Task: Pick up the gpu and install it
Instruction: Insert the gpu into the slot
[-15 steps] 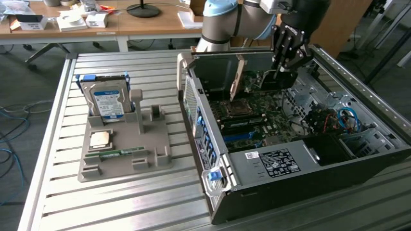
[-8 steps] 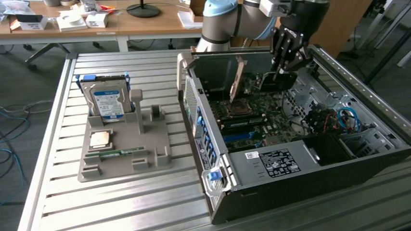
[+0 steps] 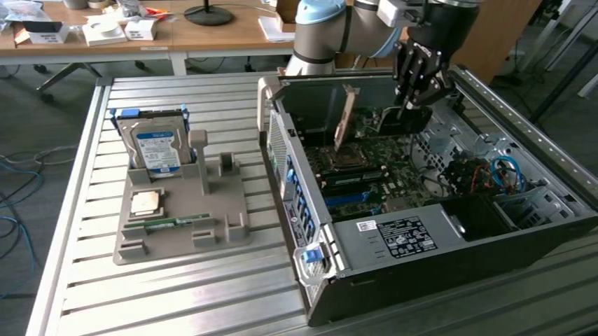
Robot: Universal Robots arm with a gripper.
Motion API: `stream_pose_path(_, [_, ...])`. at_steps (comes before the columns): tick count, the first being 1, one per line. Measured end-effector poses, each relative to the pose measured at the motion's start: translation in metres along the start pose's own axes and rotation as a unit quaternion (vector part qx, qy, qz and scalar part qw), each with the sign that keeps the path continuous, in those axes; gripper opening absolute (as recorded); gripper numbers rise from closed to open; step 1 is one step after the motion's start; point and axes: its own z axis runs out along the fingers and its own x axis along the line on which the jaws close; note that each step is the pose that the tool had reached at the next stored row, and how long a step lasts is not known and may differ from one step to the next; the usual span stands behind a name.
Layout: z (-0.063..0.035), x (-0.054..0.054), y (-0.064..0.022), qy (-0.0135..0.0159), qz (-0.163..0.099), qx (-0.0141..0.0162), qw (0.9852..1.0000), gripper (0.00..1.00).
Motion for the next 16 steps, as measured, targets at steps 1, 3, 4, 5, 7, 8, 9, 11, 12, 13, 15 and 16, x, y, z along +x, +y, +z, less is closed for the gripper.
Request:
stream_pose_path(1, [0.0,0.002,0.0,0.0,0.0,0.0,1.0,0.26])
stream_pose_path(3, [0.0,0.005,-0.0001,0.0,0.0,0.0,1.0,0.26])
stream_pose_path(4, [0.0,0.006,-0.0001,0.0,0.0,0.0,1.0,0.26])
stream_pose_path(5, [0.0,0.008,-0.0002,0.0,0.0,0.0,1.0,0.26])
stream_pose_path(7, [0.0,0.01,-0.0002,0.0,0.0,0.0,1.0,0.26])
stream_pose_path(8, [0.0001,0.01,-0.0002,-0.0001,0.0,0.0,1.0,0.26])
stream_pose_path(9, [0.0007,0.01,-0.0002,0.0,0.0,0.0,1.0,0.26])
stream_pose_path(11, [0.0078,0.01,-0.0004,0.0001,0.0,0.0,1.0,0.26])
stream_pose_path(12, [0.0079,0.01,-0.0003,0.0001,0.0,0.0,1.0,0.26])
stream_pose_path(13, [0.0081,0.01,-0.0004,0.0,0.0,0.0001,1.0,0.26])
stream_pose_path(15, [0.0104,0.01,-0.0004,-0.0001,0.0,0.0001,1.0,0.26])
stream_pose_path(16, [0.0114,0.01,-0.0004,0.0,0.0,0.0001,1.0,0.26])
